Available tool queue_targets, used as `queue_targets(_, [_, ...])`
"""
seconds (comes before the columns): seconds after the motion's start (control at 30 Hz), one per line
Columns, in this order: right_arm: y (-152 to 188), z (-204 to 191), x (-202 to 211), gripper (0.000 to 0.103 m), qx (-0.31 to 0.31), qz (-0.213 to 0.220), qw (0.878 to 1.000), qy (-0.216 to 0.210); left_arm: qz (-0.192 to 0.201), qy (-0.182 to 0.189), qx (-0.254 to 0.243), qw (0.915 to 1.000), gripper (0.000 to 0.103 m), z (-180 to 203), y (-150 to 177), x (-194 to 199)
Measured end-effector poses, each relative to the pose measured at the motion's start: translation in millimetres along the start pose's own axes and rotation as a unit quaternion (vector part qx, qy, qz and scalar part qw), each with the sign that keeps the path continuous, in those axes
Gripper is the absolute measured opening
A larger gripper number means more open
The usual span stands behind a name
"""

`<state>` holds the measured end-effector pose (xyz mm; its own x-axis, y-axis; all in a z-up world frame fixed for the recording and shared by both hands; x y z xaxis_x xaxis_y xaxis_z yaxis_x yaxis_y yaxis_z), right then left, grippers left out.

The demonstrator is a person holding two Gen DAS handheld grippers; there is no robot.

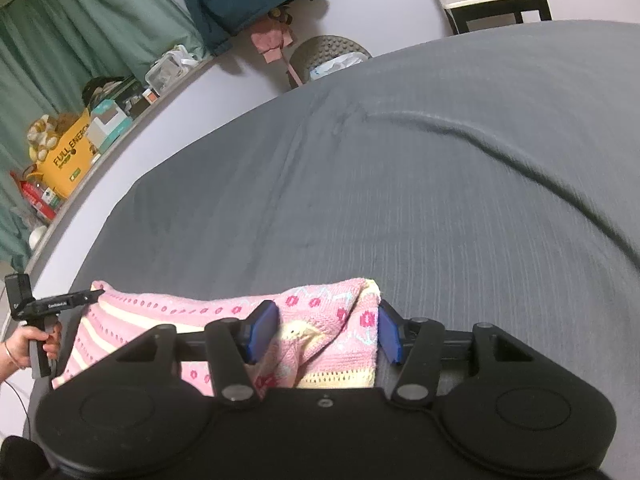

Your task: Fold clothes

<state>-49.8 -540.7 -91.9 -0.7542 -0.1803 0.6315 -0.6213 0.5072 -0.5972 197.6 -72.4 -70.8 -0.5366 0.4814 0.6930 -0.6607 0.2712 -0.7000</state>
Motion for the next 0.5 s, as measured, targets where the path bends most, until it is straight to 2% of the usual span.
queue_targets(0.03, [0.1,-0.8,-0.4,0.052,0.007,0.001,1.000,0.001,0.003,0.001,0.006,1.0000,0.054,0.1,0.5,-0.3])
queue_targets(0.07, [0.1,-2.5,-1.3,0.044,0.012,0.002,1.000,0.000,0.007,0.003,0.012,0.9999,0.054,0.2,1.0,-0.6])
queue_targets(0.1, [0.6,-4.0,-2.2,0.032,0.013,0.000,1.000,-0.005,0.010,0.004,0.018,0.9998,0.041,0.3,1.5,-0.9])
queue_targets(0.13, [1.1,-5.4,-3.2,0.031,0.014,-0.002,1.000,-0.009,0.013,0.005,0.023,0.9996,0.031,0.6,2.0,-1.2])
queue_targets(0.17, [1.4,-7.3,-3.7,0.025,0.016,-0.002,1.000,-0.012,0.017,0.005,0.021,0.9996,0.028,3.1,2.8,-1.2])
queue_targets(0.23, [-0.9,-11.5,-0.8,0.020,0.028,0.009,1.000,-0.009,0.029,-0.004,-0.001,0.9996,0.020,9.8,3.7,0.8])
queue_targets(0.33, [-10.3,-11.1,7.4,0.015,0.027,0.033,0.999,0.003,0.057,-0.028,-0.020,0.9978,0.020,12.8,-3.1,10.5])
queue_targets(0.5, [-51.2,-14.5,12.4,0.013,0.027,0.081,0.996,0.032,0.093,-0.051,-0.032,0.9939,0.020,15.5,-44.2,11.1])
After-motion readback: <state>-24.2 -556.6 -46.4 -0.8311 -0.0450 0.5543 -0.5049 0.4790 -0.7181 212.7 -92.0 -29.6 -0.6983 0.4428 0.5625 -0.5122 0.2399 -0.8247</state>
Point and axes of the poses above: each gripper's, at about its wrist camera, not at the fingertips, and x roughly against the way its jaws point, z to its right, y to its underside, the point moved 7 cm from there along -x, roughly the way its jaws point, and after that the axes turned 2 degrees about z, right-handed, at the moved point
